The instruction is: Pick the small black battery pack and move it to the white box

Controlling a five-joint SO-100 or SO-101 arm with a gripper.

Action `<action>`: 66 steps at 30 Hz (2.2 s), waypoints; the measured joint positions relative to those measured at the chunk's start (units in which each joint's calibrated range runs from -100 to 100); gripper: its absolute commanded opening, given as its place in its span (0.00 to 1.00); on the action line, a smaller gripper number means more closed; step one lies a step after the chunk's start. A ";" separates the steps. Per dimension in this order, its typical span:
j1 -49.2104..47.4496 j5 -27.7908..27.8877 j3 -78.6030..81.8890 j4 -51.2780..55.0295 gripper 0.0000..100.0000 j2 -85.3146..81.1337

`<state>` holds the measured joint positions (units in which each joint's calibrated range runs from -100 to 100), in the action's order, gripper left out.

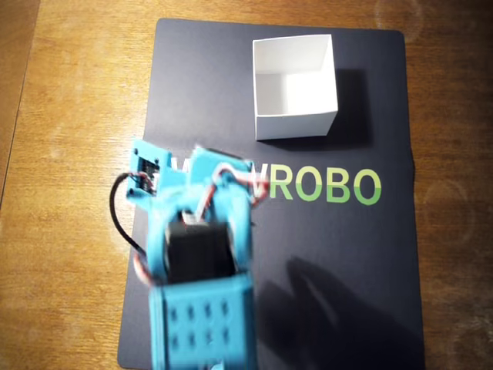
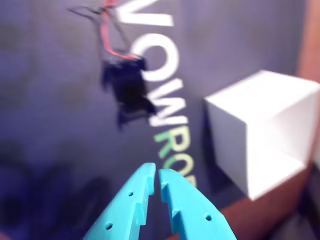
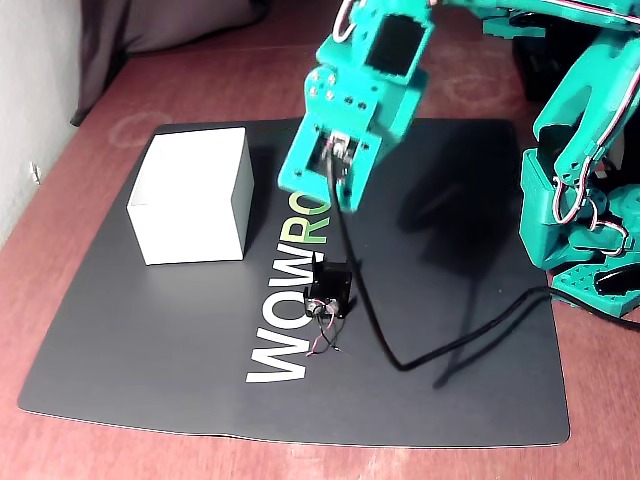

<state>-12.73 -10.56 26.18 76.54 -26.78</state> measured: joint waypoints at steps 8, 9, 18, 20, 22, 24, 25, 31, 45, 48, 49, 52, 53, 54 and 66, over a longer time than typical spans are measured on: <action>-3.21 16.55 -2.45 0.79 0.01 6.61; -3.21 19.44 -2.45 0.79 0.01 6.69; -2.47 43.51 -2.45 -0.78 0.01 11.27; -0.62 46.03 -2.45 -2.18 0.01 12.80; -0.74 48.71 -2.45 -2.79 0.01 14.49; -0.99 51.71 -2.45 -3.14 0.01 16.27; -0.87 52.71 -2.45 -3.14 0.01 17.12; -0.87 54.44 -2.82 -4.54 0.07 21.86; -4.33 54.55 -2.45 -6.19 0.14 24.15; -4.33 54.76 -0.27 -6.19 0.16 24.15; -4.33 54.76 0.09 -6.28 0.17 24.15; -4.33 54.76 1.00 -6.45 0.20 24.15; -4.33 54.76 1.00 -6.45 0.21 24.15; -4.33 54.76 1.00 -6.54 0.21 24.15; -4.33 58.01 4.18 -12.04 0.20 24.15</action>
<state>-17.06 47.45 30.36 64.50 -2.63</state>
